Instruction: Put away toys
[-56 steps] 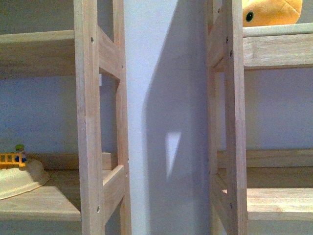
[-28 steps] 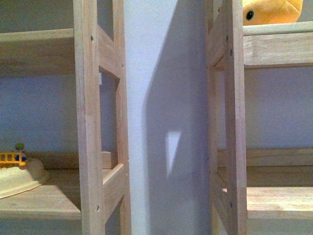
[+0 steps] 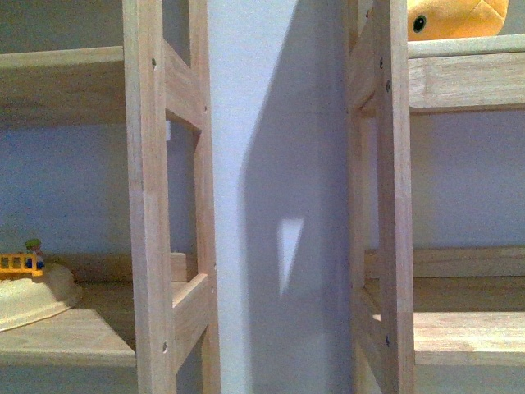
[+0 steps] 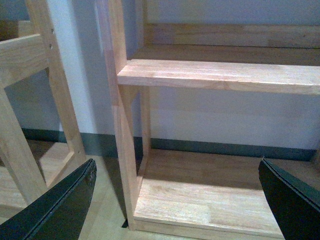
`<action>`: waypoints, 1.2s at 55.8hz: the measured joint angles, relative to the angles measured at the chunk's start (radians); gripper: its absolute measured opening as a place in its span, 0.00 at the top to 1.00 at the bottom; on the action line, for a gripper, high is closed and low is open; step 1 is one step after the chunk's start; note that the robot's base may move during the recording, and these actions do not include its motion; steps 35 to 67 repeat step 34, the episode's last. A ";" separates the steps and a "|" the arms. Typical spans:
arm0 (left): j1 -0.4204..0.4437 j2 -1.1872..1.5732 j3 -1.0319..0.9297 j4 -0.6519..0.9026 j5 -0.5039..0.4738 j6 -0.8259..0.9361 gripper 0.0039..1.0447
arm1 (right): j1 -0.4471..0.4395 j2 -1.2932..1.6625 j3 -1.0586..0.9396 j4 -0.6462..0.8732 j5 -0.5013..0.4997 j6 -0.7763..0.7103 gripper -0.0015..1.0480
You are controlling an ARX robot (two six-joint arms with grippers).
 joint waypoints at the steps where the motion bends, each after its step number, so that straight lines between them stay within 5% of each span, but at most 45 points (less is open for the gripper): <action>1: 0.000 0.000 0.000 0.000 0.000 0.000 0.06 | 0.000 0.000 0.000 0.000 0.000 0.000 0.06; 67: 0.000 0.000 0.000 0.000 0.000 0.000 0.06 | 0.000 0.000 0.000 0.000 0.000 0.000 0.06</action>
